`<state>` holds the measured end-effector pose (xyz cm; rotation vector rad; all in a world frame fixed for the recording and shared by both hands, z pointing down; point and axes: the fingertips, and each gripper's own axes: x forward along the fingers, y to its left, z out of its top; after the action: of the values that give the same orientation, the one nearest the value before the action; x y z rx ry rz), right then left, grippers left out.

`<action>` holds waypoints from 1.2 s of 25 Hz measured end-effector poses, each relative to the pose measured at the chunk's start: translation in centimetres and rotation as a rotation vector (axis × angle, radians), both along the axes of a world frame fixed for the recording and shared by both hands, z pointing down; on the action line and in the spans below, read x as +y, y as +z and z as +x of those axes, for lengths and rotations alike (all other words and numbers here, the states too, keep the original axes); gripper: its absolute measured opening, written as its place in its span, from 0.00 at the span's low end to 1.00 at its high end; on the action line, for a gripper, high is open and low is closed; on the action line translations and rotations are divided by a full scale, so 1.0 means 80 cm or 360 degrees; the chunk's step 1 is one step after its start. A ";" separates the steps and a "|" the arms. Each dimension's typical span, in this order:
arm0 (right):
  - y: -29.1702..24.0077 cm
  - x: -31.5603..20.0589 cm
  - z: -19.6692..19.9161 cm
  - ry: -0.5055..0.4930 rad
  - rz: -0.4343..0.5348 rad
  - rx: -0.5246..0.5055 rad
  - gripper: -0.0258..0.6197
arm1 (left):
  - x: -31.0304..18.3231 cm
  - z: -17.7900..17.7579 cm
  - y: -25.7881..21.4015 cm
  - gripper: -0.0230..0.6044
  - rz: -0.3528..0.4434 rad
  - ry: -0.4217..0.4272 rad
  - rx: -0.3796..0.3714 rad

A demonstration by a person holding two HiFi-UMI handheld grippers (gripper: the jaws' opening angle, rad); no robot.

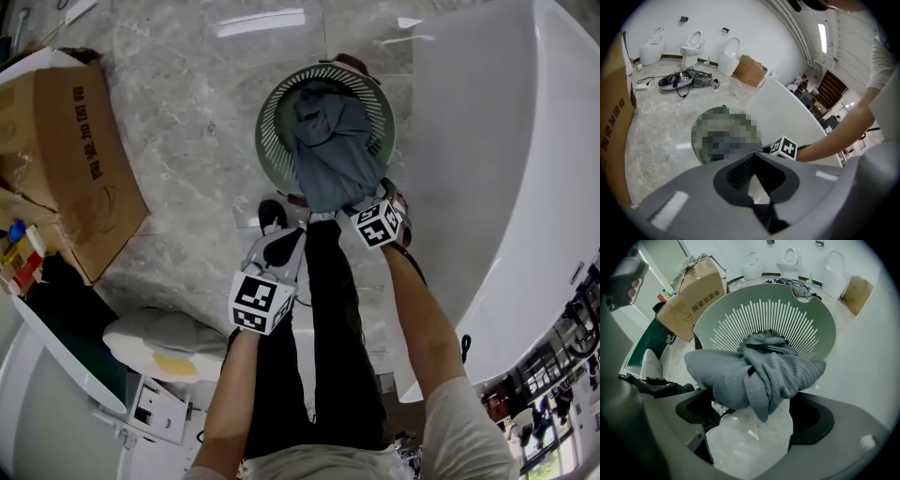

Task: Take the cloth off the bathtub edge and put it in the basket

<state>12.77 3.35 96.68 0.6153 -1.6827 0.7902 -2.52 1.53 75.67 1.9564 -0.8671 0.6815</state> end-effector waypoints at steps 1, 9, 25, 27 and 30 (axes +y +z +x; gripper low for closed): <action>0.004 -0.001 -0.004 -0.0004 0.0002 0.0003 0.83 | 0.002 0.002 0.002 0.13 -0.0009 -0.0015 -0.0003; -0.017 0.015 -0.018 0.0063 0.0055 0.0000 0.15 | 0.001 0.015 0.001 0.13 -0.0006 -0.0065 -0.0001; -0.202 -0.077 -0.043 0.0112 0.0188 -0.0266 0.13 | -0.064 -0.014 -0.105 0.13 0.0221 -0.0101 -0.0057; -0.227 -0.101 -0.060 0.0124 0.0252 -0.0354 0.13 | -0.072 -0.028 -0.114 0.13 0.0243 -0.0128 -0.0074; -0.257 -0.138 -0.089 0.0112 0.0359 -0.0461 0.13 | -0.073 -0.052 -0.117 0.13 0.0244 -0.0186 -0.0102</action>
<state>5.65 -7.69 76.14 0.7463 -2.0436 0.7731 -6.71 -4.32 66.30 2.0096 -1.0922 0.6281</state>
